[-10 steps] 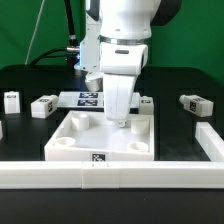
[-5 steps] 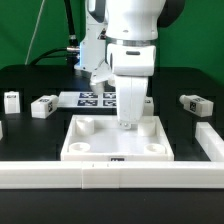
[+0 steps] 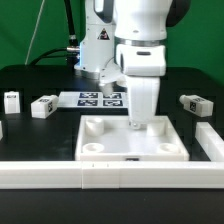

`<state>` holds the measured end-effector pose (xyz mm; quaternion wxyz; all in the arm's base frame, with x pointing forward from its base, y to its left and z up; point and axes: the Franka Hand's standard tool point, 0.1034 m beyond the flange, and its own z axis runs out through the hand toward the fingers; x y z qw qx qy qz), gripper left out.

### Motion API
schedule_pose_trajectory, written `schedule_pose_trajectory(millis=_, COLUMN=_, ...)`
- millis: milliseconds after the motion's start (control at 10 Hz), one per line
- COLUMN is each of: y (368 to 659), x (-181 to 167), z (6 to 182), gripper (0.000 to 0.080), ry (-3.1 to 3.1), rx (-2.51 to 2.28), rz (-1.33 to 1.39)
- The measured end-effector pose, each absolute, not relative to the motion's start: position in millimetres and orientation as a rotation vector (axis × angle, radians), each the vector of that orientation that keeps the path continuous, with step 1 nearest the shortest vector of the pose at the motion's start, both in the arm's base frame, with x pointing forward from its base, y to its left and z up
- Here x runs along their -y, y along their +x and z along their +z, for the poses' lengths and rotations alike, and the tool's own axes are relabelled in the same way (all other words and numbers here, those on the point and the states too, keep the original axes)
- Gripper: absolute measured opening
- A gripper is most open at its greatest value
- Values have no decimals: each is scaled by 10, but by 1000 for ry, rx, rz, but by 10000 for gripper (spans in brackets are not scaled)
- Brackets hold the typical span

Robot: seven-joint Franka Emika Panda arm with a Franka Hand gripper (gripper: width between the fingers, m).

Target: Assemble one leg

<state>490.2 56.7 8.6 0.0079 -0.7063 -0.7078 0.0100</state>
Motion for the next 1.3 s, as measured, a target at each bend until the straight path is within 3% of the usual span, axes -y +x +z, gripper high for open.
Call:
schedule_pose_trajectory(millis=300, y=5006, x=-827, z=85, gripper=58, ry=-2208, rx=2211, rz=2)
schedule_pose_trajectory(millis=700, y=5029, x=-878, z=86, gripper=58, ry=-2258, rx=2156, rz=12)
schedule_pose_trajectory(millis=800, y=5029, x=-875, z=86, gripper=154, ry=-2259, rx=2155, rz=12)
schedule_pose_trajectory(millis=900, y=5029, x=-874, z=86, gripper=330, ry=-2259, rx=2155, rz=12)
schedule_pose_trajectory(millis=1000, y=5030, x=-872, z=86, gripper=330, ry=-2259, rx=2154, rz=13)
schedule_pose_trajectory(millis=1100, y=5030, x=-871, z=86, gripper=529, ry=-2260, rx=2154, rz=13)
schedule_pose_trajectory(millis=1200, y=5030, x=-871, z=86, gripper=615, ry=-2260, rx=2154, rz=13)
schedule_pose_trajectory(millis=1300, y=5030, x=-870, z=86, gripper=615, ry=-2260, rx=2154, rz=13)
